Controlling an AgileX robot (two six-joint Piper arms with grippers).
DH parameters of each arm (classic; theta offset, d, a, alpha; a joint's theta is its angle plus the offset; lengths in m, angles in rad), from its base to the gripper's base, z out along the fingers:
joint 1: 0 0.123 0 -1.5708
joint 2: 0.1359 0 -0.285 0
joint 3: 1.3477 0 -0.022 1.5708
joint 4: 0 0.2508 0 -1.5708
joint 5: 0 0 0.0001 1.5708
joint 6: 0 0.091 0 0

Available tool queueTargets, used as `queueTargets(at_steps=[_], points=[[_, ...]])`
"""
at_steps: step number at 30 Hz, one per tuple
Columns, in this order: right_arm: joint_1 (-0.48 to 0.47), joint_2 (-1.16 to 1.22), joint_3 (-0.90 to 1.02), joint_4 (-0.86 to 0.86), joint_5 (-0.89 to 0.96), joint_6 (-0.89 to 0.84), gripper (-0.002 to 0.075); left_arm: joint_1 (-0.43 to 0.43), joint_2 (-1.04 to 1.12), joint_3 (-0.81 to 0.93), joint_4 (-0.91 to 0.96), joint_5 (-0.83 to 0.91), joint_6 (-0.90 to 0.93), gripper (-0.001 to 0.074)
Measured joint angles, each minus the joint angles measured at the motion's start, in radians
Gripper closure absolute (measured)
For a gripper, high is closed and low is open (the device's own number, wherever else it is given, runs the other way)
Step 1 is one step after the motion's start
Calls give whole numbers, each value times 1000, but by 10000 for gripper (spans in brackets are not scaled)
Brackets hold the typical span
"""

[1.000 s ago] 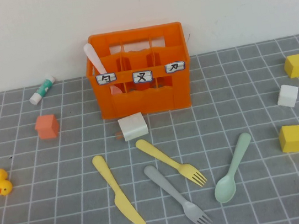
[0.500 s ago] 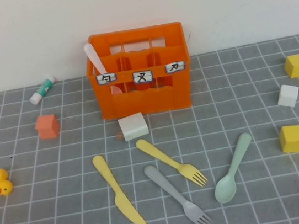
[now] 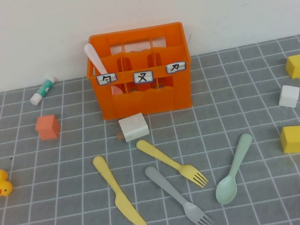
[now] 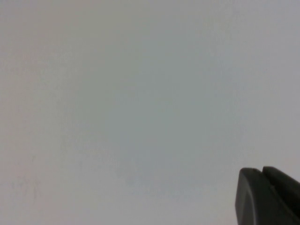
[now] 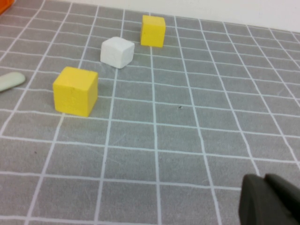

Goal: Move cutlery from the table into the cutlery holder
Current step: Pick up the knife

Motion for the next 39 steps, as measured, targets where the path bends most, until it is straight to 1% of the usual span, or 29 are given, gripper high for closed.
queueTargets(at_steps=[8, 11, 14, 20, 25, 27, 29, 31, 33, 39], points=[[0, 0, 0, 0, 0, 0, 729, 0, 24, -15, -13, 7, 4, 736], [0, 0, 0, 0, 0, 0, 729, 0, 66, -15, -41, 10, -29, 736], [0, 0, 0, 0, 0, 0, 729, 0, 133, -15, -51, 56, -82, 736], [0, 0, 0, 0, 0, 0, 729, 0, 318, -13, -57, 297, -246, 736], [0, 0, 0, 0, 0, 0, 729, 0, 497, -16, -97, 493, -287, 736], [0, 0, 0, 0, 0, 0, 729, 0, 581, -45, -158, 559, -277, 736], [0, 0, 0, 0, 0, 0, 729, 0, 648, -95, -236, 603, -210, 736], [0, 0, 0, 0, 0, 0, 729, 0, 700, -156, -300, 626, -134, 736], [0, 0, 0, 0, 0, 0, 729, 0, 742, -213, -349, 637, -102, 736], [0, 0, 0, 0, 0, 0, 729, 0, 933, -382, -356, 658, -71, 736]])
